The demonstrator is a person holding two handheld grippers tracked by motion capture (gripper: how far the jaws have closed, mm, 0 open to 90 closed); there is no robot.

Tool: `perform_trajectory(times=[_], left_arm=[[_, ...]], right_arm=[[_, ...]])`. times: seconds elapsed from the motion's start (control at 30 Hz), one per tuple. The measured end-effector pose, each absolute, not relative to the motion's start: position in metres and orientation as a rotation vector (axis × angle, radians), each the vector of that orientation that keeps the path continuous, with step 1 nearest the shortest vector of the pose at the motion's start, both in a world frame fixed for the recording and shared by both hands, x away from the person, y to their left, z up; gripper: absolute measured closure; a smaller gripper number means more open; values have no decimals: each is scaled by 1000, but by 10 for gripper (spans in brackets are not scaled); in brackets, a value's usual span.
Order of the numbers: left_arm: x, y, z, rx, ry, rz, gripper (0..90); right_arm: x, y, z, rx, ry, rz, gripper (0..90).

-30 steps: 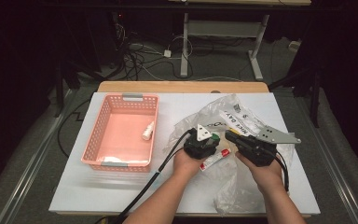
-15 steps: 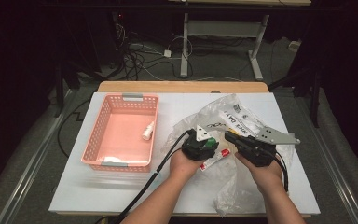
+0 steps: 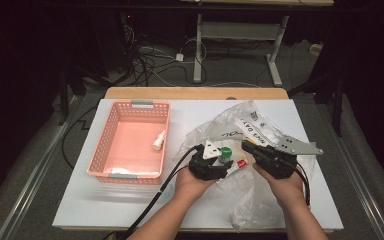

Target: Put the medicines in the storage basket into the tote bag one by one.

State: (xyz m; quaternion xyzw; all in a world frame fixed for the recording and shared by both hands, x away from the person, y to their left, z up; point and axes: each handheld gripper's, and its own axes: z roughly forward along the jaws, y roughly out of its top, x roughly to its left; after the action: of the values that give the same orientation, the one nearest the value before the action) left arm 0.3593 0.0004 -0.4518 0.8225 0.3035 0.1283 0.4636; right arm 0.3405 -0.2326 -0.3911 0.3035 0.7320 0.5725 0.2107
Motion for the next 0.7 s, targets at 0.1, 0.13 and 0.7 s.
perform_trajectory(times=[0.1,0.13,0.7], left_arm=[[348,7,-453,2028,725,307,360],[344,9,-453,2030,718,303,360],[304,51,-464,2077,720,249,269]], right_arm=[[340,-233,-391,843,2034,1589,900],[340,-233,-391,843,2034,1588,900],[339,-233,-392,842,2041,1570,900]])
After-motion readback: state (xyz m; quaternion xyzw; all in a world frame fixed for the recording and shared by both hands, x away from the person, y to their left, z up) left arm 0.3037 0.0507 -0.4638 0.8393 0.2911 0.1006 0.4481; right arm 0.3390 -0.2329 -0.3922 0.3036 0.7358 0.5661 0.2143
